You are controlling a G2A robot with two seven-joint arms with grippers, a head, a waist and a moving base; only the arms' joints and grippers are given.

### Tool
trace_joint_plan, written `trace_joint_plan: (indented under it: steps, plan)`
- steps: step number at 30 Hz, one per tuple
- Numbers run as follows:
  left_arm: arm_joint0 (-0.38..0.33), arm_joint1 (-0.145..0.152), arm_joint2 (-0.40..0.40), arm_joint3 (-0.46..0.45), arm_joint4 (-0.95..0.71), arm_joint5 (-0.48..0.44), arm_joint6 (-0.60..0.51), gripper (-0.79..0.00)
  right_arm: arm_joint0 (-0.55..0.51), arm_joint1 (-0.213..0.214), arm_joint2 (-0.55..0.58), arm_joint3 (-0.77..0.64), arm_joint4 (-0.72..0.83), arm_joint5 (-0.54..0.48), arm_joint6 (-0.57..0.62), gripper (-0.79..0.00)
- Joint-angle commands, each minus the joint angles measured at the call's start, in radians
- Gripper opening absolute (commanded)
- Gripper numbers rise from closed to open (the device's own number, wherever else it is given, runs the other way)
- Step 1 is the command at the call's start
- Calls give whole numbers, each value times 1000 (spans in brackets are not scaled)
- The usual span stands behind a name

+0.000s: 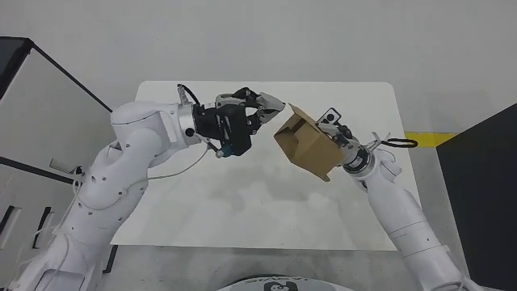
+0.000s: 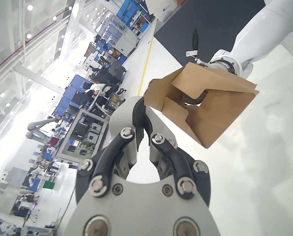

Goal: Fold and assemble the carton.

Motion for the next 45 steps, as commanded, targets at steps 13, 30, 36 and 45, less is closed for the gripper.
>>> trace_joint_plan:
  steps: [13, 30, 36, 45]
  plan:
    - [-169, -19, 140, 61, 48, -62, 57, -785, 2, 7, 18, -1, -45, -7, 5, -785]
    - [-145, -15, 174, 62, 32, -91, 68, -785, 18, 3, 21, 19, 1, -15, 28, -785]
    - [-150, -14, 196, 66, 70, -95, 61, -785, 24, 1, 14, 25, -10, -28, 39, -785]
    - [-141, -13, 187, 77, 67, -63, 56, -785, 23, 0, 13, 30, 0, -42, 53, -785]
